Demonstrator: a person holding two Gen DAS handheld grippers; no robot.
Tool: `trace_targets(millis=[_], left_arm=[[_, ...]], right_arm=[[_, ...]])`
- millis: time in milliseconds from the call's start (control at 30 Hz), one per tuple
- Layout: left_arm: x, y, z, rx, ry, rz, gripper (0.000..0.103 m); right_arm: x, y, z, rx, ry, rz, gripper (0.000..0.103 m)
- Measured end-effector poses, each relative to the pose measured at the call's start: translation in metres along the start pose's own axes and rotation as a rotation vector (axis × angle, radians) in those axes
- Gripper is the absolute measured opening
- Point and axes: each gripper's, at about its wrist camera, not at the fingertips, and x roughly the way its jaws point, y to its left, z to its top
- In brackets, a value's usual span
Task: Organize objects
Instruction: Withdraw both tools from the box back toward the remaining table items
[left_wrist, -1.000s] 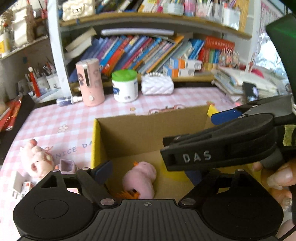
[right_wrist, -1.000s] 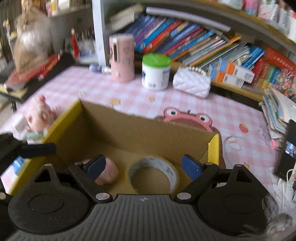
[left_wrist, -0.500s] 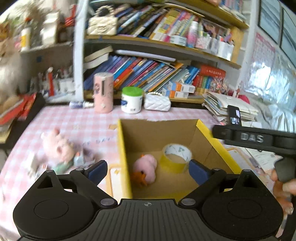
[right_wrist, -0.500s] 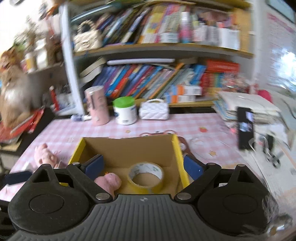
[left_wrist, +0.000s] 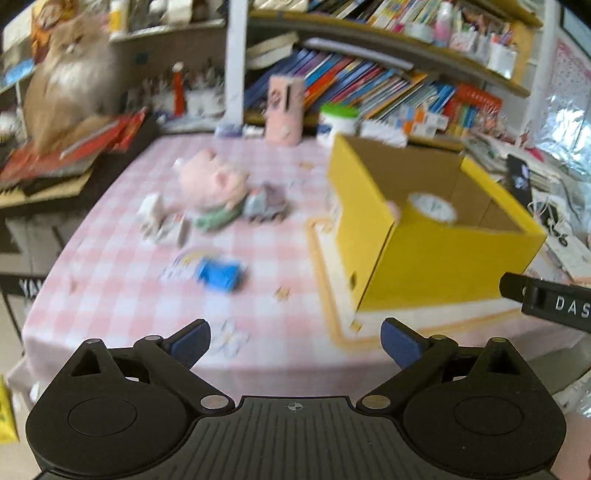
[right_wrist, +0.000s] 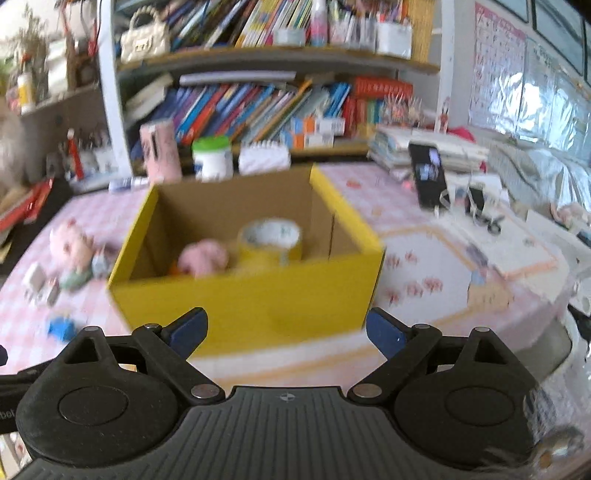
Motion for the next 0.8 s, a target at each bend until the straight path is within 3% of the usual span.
trace_targets(millis=[300,533,800], left_arm=[[-0.02,0.035,-0.033,-0.01,0.053,0.08,0.1],[-0.037,0.061,-0.047,-0.049,0.062,0.126,0.1],[-0.056,0.085,-0.051,-0.082,0.017,0.167,0.1]], right_arm=[[-0.013,0.046,-0.042,-0.062,0.104,0.081,0.093],[-0.022,0.076,-0.054,-0.103,0.122,0.148,0.093],[-0.031,0.106,-0.058,-0.148,0.115,0.207,0.094]])
